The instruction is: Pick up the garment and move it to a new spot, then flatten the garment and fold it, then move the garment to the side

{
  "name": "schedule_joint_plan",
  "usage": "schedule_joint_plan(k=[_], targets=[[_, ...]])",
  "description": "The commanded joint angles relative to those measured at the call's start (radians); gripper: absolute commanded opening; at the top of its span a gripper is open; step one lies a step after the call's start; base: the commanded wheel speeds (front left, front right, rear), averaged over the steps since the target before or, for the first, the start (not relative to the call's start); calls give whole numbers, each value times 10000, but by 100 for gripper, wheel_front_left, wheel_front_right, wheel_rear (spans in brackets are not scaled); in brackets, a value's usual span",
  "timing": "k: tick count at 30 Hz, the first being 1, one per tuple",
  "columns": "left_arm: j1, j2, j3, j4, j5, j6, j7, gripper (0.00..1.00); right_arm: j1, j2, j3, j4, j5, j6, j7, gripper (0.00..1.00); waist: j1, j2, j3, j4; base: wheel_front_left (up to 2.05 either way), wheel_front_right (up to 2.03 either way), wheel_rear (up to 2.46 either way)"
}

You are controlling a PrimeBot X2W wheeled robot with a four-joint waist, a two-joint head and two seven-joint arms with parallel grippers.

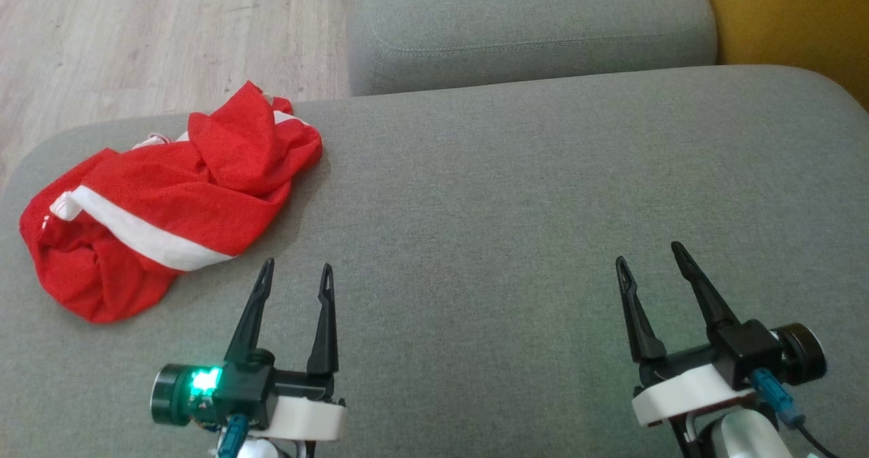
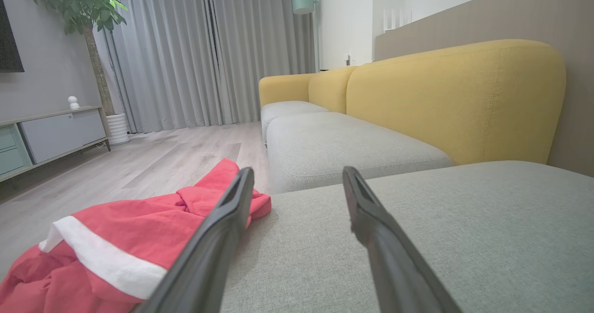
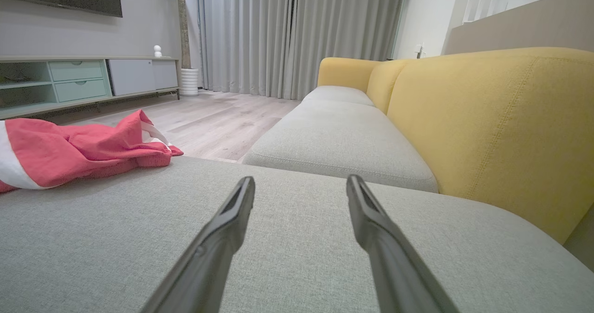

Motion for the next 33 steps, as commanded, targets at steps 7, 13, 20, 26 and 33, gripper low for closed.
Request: schedule_joint_plan(k=[7, 13, 20, 26, 33], targets=[[-392, 3, 469, -233, -42, -46, -93, 100, -191, -103, 270, -238, -94, 75, -136, 100, 0, 0, -6, -13, 0, 0, 0], [-388, -19, 496, -184, -55, -89, -93, 100, -199, -103, 251, -218, -118, 75, -136, 100, 0, 0, 9, -14, 0, 0, 0], [-475, -32, 507, -168, -41, -77, -93, 100, -144, -103, 127, -263, -109, 75, -136, 100, 0, 0, 108, 290, 0, 0, 0], [-450, -38, 498, -218, -604, 60, -93, 100, -114, -103, 90, -340, -100, 75, -136, 100, 0, 0, 196, 1116, 0, 0, 0], [-523, -40, 549, -396, -838, 87, -93, 100, -177, -103, 112, -394, -66, 75, -136, 100, 0, 0, 332, 2377, 0, 0, 0]])
